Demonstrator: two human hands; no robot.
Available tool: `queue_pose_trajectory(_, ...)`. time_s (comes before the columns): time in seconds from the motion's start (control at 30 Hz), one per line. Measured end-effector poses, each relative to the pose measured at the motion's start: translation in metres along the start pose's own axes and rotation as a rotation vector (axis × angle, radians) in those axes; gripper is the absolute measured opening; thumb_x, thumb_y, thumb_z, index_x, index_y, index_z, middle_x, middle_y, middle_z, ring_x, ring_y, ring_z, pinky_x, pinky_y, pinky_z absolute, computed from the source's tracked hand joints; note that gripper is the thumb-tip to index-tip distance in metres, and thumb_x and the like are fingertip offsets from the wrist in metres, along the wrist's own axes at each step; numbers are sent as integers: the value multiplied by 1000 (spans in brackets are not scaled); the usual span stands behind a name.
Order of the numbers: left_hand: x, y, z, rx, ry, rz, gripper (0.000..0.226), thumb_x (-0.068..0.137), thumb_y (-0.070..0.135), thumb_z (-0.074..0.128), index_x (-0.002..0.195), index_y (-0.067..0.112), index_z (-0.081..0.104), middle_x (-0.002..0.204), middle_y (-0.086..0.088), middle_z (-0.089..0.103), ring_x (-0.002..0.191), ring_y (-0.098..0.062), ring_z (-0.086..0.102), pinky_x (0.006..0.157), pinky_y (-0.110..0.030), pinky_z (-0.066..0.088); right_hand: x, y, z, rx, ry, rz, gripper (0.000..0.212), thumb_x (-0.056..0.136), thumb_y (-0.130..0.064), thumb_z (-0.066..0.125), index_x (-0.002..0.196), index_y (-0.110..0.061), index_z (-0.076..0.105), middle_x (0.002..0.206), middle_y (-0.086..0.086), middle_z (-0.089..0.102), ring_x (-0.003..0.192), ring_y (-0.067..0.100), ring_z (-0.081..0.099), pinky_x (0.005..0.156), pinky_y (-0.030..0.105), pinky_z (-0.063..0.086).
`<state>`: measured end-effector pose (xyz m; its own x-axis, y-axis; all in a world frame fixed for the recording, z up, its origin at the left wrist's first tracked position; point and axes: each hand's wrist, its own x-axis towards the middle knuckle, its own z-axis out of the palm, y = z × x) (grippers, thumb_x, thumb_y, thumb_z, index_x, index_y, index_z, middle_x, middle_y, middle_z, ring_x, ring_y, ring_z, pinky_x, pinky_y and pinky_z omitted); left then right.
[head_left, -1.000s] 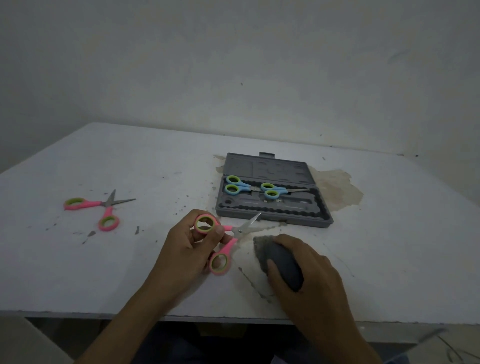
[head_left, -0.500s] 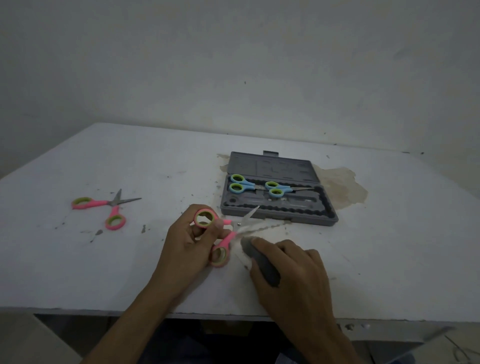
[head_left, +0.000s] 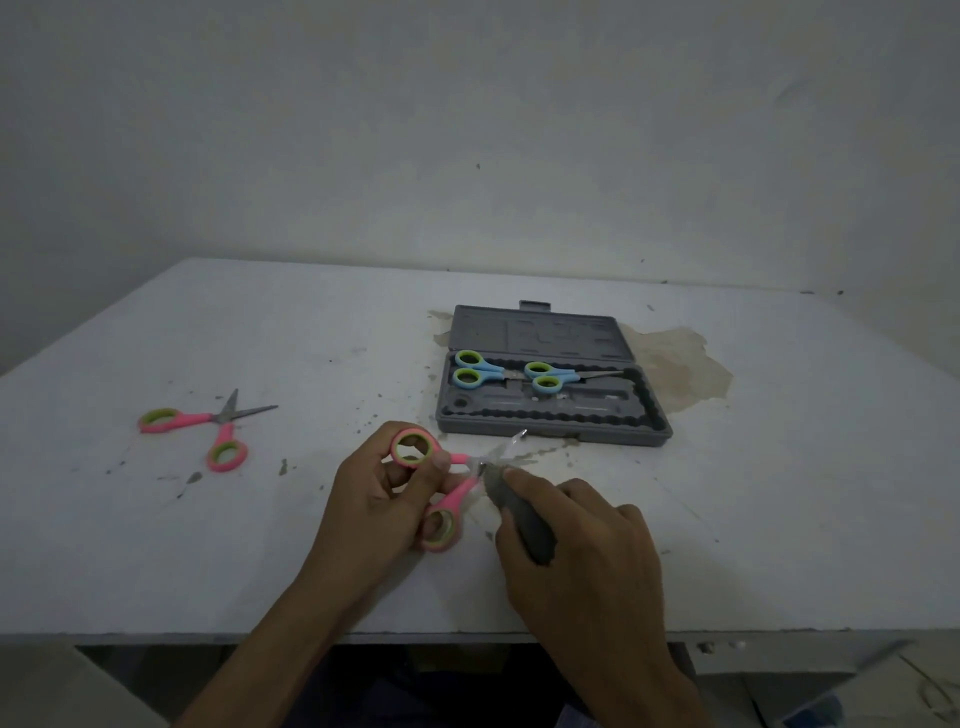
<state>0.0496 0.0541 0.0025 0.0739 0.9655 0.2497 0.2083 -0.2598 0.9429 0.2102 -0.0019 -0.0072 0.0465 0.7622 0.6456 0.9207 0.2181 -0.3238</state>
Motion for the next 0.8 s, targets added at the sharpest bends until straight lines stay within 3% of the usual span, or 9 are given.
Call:
queue_pose_trajectory(0.13,-2,2,2,-19,-2,8,14,92,18,61,90,4,61,80,-2,74,78,-10,75,68,-21,58,12,-8,0,18,16,40,36,76,-33,63,111,-25,68,69,-4,64,57,15,55,59,26,35)
queue_pose_trajectory(0.23,-3,-1,2,-61,2,-46,17,91,29,62,92,12,60,82,-6,76,81,-19,75,72,-41,60,13,-16,8,14,-38,29,38,78,-33,61,115,-28,61,67,-4,60,55,15,52,57,27,33)
queue_pose_trajectory(0.4,-6,4,5,-20,-19,-47,11,92,28,59,98,19,57,69,0,76,62,-13,73,53,-23,54,2,-13,0,-26,-71,20,37,74,-34,63,110,-29,65,62,-7,56,50,14,49,53,27,32)
queue_pose_trajectory(0.6,-6,4,6,-30,18,-62,16,93,29,58,107,21,55,72,-2,77,66,-16,74,57,-35,60,9,-16,-3,6,-72,-55,37,75,-33,63,112,-31,60,63,-6,56,50,12,46,53,27,33)
queue_pose_trajectory(0.73,-5,2,5,-28,11,-52,19,91,30,58,106,19,55,77,0,78,72,-13,75,56,-24,57,16,-1,-4,-53,-62,50,36,75,-32,61,110,-28,68,62,-6,57,53,8,36,56,26,30)
queue_pose_trajectory(0.8,-5,2,6,-26,15,-50,23,89,35,57,107,20,55,78,-1,78,74,-14,75,60,-31,59,15,-4,-8,-45,-88,6,35,76,-33,61,111,-32,65,64,-7,57,55,8,37,58,26,31)
